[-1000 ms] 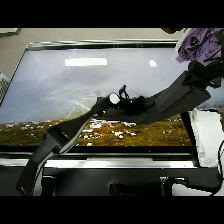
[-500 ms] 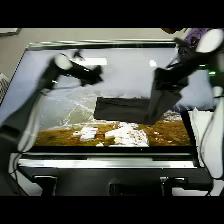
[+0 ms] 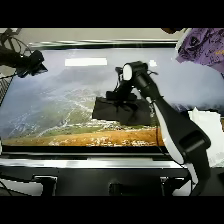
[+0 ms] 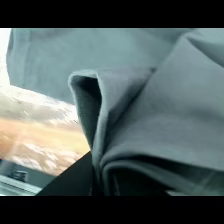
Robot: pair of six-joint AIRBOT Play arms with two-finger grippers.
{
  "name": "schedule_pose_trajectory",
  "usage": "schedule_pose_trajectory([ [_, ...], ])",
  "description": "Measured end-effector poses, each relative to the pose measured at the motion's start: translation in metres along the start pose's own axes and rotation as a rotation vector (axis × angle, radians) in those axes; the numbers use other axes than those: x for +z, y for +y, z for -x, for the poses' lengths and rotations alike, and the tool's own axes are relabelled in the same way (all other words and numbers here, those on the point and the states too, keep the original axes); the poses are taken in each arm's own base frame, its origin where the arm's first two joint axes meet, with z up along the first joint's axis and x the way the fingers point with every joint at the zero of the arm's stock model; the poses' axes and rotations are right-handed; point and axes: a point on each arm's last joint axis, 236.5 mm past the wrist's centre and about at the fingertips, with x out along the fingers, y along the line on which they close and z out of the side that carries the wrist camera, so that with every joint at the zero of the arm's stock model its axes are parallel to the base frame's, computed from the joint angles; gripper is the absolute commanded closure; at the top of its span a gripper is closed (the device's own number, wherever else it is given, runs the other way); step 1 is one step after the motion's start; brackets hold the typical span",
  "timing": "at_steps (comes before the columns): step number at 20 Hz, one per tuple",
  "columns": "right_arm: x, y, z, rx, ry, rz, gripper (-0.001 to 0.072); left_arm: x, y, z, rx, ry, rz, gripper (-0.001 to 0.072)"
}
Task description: Fold the clothes and pants, and hang the long-sleeved shirts on hangers.
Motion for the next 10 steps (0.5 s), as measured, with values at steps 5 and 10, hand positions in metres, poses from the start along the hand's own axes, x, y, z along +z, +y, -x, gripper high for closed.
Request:
schedule_pose_trajectory([
  [5, 0.02, 0.02, -0.026, 0.054, -0.061, -0.014, 0.0678, -0.006, 0.019, -0.002, 0.031, 0.03, 0.018, 0.0691],
  [10, 0.039, 0.017, -0.023, 0.036, -0.144, -0.036, 0.0678, -0.012, 0.023, -0.007, 0.041, 0.053, 0.002, 0.0692],
])
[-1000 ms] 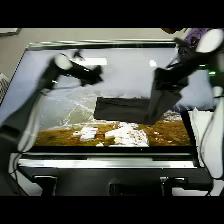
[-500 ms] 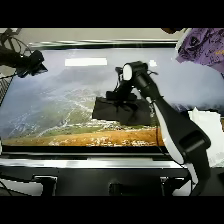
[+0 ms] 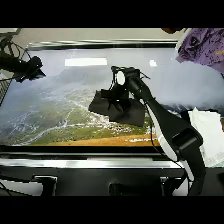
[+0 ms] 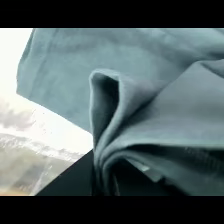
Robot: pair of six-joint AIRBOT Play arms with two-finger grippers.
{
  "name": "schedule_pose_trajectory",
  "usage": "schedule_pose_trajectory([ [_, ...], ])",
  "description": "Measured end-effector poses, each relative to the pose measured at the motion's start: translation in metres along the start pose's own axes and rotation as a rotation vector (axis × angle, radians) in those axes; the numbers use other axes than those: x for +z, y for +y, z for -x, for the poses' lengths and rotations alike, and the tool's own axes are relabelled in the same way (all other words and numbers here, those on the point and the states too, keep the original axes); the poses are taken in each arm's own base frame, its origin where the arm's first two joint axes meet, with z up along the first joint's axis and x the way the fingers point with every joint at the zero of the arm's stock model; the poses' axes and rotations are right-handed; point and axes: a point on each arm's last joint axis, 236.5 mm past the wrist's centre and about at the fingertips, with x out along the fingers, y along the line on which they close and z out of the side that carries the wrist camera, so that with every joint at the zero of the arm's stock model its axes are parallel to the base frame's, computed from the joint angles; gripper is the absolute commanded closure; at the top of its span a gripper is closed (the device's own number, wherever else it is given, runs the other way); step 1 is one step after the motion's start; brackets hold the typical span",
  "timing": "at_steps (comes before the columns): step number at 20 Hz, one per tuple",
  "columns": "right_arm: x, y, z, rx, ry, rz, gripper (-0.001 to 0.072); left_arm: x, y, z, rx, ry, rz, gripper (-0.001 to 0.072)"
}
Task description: Fold the clothes and pants, and hang the long-sleeved shirts on hangers.
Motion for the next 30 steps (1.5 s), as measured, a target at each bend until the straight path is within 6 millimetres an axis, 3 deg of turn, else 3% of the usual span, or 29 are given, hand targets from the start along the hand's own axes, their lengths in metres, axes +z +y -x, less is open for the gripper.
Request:
schedule_pose_trajectory([
  [6, 0.03, -0.048, 0.042, -0.122, -0.104, -0.062, 0.0678, -0.001, 0.001, -0.002, 0.003, 0.005, -0.02, 0.0691],
  [10, 0.044, -0.06, 0.046, -0.117, -0.142, -0.095, 0.0678, -0.001, 0.003, -0.005, 0.006, 0.011, -0.022, 0.0691],
  [16, 0.056, -0.035, 0.007, 0.034, -0.14, -0.135, 0.0676, -0.004, 0.007, -0.016, 0.013, 0.034, -0.018, 0.0691],
  [18, 0.055, -0.027, -0.007, 0.081, -0.119, -0.149, 0.0641, -0.005, 0.008, -0.018, 0.015, 0.04, -0.016, 0.0691],
  [20, 0.053, -0.02, -0.018, 0.119, -0.1, -0.158, 0.0461, -0.005, 0.009, -0.021, 0.016, 0.044, -0.014, 0.0691],
  [23, 0.058, -0.005, -0.025, 0.193, -0.11, -0.166, 0.0306, -0.006, 0.01, -0.023, 0.018, 0.049, -0.013, 0.0691],
  [24, 0.061, 0.001, -0.023, 0.225, -0.12, -0.164, 0.0245, -0.006, 0.009, -0.024, 0.018, 0.052, -0.015, 0.0691],
  [27, 0.076, 0.025, -0.003, 0.323, -0.186, -0.142, 0.0218, -0.008, 0.007, -0.027, 0.016, 0.058, -0.019, 0.0691],
  [30, 0.097, 0.037, 0.048, 0.393, -0.303, -0.115, 0.0211, -0.01, 0.004, -0.028, 0.014, 0.062, -0.026, 0.0691],
])
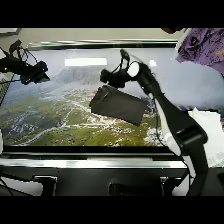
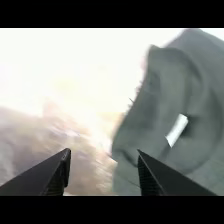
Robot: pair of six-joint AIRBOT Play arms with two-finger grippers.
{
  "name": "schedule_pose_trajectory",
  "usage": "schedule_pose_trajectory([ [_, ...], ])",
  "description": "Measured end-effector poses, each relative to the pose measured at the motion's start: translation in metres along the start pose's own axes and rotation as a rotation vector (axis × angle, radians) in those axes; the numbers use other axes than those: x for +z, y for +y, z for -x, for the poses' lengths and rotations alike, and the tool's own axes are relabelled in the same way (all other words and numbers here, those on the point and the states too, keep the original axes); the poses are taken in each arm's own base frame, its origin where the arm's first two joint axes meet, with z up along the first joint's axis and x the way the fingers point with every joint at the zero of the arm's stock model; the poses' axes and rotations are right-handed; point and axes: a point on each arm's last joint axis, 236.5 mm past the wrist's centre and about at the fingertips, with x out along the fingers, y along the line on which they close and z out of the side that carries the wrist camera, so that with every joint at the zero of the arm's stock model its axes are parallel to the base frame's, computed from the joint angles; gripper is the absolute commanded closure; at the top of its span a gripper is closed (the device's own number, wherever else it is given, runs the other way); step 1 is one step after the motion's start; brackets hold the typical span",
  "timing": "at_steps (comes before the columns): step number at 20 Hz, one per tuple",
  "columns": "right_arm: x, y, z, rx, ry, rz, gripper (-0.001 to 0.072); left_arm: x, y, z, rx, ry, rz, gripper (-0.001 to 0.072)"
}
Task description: Fold the clothes and pants, and hang the long-sleeved shirts on hangers.
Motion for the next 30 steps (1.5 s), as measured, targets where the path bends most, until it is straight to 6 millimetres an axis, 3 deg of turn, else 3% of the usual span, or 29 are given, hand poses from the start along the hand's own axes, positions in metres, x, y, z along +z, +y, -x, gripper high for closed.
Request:
schedule_pose_trajectory([
  [1, 0.013, 0.008, 0.018, 0.018, -0.037, 0.007, 0.0207, 0.0, -0.001, 0.0, -0.001, 0.001, -0.002, 0.0691],
  [3, 0.044, 0.013, 0.069, 0.037, -0.119, 0.015, 0.0115, -0.001, -0.002, -0.001, -0.002, 0.002, -0.004, 0.0691],
  [5, 0.075, -0.004, 0.128, 0.014, -0.193, 0.021, 0.0103, -0.001, -0.002, -0.001, -0.002, 0.002, -0.005, 0.0691],
  [7, 0.098, -0.043, 0.188, -0.046, -0.241, 0.007, 0.0098, -0.001, -0.003, -0.001, -0.002, 0.002, -0.005, 0.0691],
  [8, 0.098, -0.069, 0.21, -0.085, -0.226, -0.009, 0.0098, -0.001, -0.003, 0.0, -0.002, 0.001, -0.006, 0.0691],
  [10, 0.085, -0.122, 0.241, -0.131, -0.166, -0.066, 0.0099, -0.001, -0.003, 0.0, -0.003, 0.0, -0.006, 0.0691],
  [11, 0.071, -0.146, 0.245, -0.126, -0.115, -0.103, 0.0099, -0.001, -0.003, 0.001, -0.003, 0.001, -0.007, 0.0691],
  [14, 0.018, -0.192, 0.222, -0.041, 0.02, -0.214, 0.0099, -0.001, -0.003, 0.001, -0.003, 0.0, -0.007, 0.0691],
  [18, -0.052, -0.23, 0.164, 0.075, 0.087, -0.369, 0.0106, -0.001, -0.003, 0.001, -0.003, 0.0, -0.007, 0.0691],
  [22, -0.109, -0.251, 0.126, 0.066, 0.115, -0.44, 0.013, -0.001, -0.003, 0.001, -0.003, 0.0, -0.006, 0.0691],
  [25, -0.128, -0.258, 0.108, 0.033, 0.111, -0.446, 0.0177, -0.001, -0.004, 0.001, -0.003, 0.0, -0.007, 0.0691],
  [27, -0.134, -0.258, 0.096, 0.017, 0.106, -0.443, 0.0274, -0.002, -0.004, 0.0, -0.002, 0.002, -0.007, 0.0691],
  [30, -0.141, -0.254, 0.077, 0.002, 0.104, -0.439, 0.0514, -0.002, -0.003, 0.0, -0.002, 0.002, -0.006, 0.0691],
])
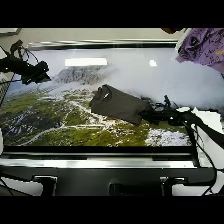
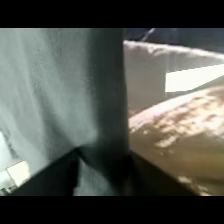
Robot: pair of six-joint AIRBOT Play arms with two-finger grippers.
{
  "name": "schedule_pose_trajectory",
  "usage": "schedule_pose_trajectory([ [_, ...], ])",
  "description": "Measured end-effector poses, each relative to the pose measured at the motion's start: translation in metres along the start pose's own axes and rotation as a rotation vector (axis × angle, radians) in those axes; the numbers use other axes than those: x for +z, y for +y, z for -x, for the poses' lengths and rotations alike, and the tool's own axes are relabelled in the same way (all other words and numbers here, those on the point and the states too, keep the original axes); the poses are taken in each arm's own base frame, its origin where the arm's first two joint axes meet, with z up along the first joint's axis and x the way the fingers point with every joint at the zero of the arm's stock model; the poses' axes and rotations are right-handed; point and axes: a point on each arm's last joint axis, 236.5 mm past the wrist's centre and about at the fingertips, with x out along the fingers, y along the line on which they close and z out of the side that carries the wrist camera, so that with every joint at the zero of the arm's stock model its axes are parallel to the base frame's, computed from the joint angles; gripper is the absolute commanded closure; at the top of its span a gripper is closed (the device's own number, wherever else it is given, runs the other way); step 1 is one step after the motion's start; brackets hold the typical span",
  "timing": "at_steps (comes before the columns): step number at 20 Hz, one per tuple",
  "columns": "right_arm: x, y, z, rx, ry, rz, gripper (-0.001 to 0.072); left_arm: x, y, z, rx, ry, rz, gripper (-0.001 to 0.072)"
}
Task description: Fold the clothes and pants, and hang the long-sleeved shirts on hangers.
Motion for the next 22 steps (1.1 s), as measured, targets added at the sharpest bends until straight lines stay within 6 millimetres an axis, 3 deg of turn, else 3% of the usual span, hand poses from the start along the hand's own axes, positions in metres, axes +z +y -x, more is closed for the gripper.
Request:
schedule_pose_trajectory([
  [2, 0.003, 0.001, -0.007, -0.012, -0.021, 0.014, 0.0676, 0.0, 0.0, 0.0, 0.0, 0.0, 0.0, 0.0691],
  [6, 0.036, 0.026, 0.002, 0.017, -0.097, 0.064, 0.0678, 0.0, 0.0, 0.0, 0.0, 0.001, 0.0, 0.0691],
  [9, 0.08, 0.051, 0.029, 0.04, -0.183, 0.077, 0.0678, 0.0, 0.0, 0.0, 0.0, 0.001, 0.001, 0.0691],
  [12, 0.125, 0.063, 0.073, 0.03, -0.274, 0.071, 0.0678, 0.0, 0.0, 0.0, 0.0, 0.001, 0.001, 0.0691],
  [15, 0.166, 0.059, 0.128, -0.008, -0.373, 0.053, 0.0678, 0.0, 0.0, 0.0, 0.0, 0.001, 0.001, 0.0691],
  [19, 0.209, 0.033, 0.208, -0.083, -0.517, -0.024, 0.0678, -0.001, 0.0, 0.0, 0.001, 0.006, 0.001, 0.0691],
  [22, 0.226, 0.009, 0.265, -0.128, -0.612, -0.089, 0.0678, -0.002, 0.001, 0.0, 0.002, 0.009, 0.001, 0.0691],
])
